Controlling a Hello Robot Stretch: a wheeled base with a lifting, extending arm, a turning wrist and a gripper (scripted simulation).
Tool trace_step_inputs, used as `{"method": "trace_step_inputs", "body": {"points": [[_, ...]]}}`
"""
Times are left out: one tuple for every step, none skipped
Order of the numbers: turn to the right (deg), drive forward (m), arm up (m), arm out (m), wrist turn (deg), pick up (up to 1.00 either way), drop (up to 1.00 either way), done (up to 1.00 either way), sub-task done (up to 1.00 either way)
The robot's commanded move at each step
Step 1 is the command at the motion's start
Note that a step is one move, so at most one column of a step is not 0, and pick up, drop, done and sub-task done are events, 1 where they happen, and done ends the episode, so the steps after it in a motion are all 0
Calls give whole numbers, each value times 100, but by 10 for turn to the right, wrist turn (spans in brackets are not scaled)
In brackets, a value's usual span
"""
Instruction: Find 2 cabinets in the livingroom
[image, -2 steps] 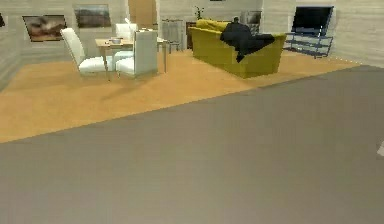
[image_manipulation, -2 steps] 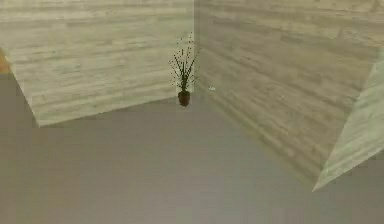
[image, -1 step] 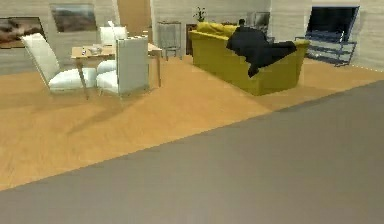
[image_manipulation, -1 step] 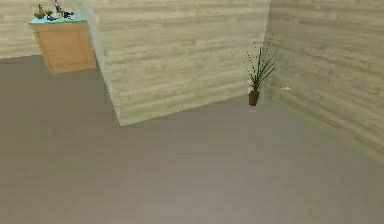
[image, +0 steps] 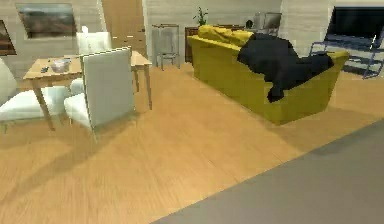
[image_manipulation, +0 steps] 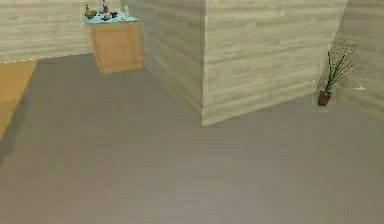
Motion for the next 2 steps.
{"method": "trace_step_inputs", "body": {"points": [[0, 100, 0, 0, 0, 0, 0, 0, 0], [0, 100, 0, 0, 0, 0, 0, 0, 0]]}}
